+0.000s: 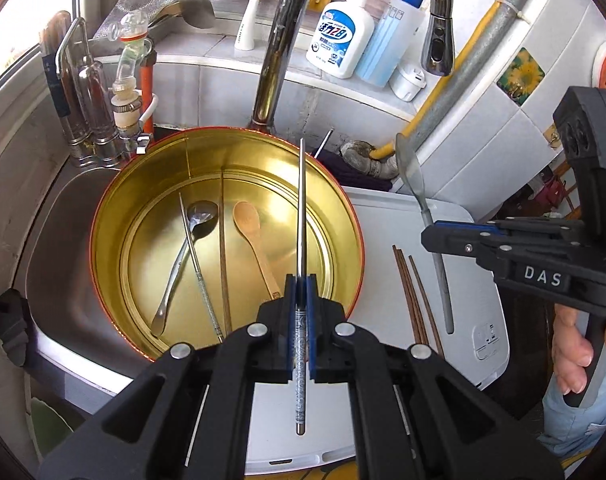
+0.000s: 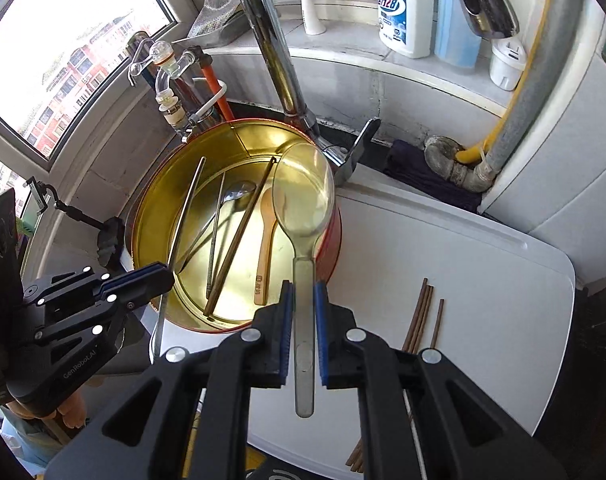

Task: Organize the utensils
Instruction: 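Carry the metal chopstick and grey spoon over the red tin with both tools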

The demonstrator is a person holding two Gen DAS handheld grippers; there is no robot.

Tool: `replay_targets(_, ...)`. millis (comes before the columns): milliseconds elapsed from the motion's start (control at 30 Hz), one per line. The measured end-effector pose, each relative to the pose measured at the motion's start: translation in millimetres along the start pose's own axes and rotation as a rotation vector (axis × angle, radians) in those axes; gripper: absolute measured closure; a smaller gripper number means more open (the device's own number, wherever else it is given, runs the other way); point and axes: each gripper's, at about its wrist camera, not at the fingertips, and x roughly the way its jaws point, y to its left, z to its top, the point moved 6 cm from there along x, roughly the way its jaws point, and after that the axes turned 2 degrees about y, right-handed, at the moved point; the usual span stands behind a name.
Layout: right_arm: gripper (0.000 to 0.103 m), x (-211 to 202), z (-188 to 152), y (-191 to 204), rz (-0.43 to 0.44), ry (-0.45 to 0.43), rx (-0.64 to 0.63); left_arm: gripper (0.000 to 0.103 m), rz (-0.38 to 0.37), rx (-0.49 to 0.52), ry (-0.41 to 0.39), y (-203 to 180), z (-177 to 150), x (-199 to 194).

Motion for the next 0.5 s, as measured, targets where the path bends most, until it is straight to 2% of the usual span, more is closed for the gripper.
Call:
replay_targets(233, 0.091, 27.3, 28.3, 37.3, 0.02, 0.038, -0.041, 0.098, 0.032, -0.091, -0.056, 57.7, 14.9, -17.6)
replay_targets(500, 0.091, 63.3, 46.9, 57.0, 0.039, 0.095, -0.041, 0.098, 0.02, -0.142, -0.047, 91.6, 20.2, -10.1)
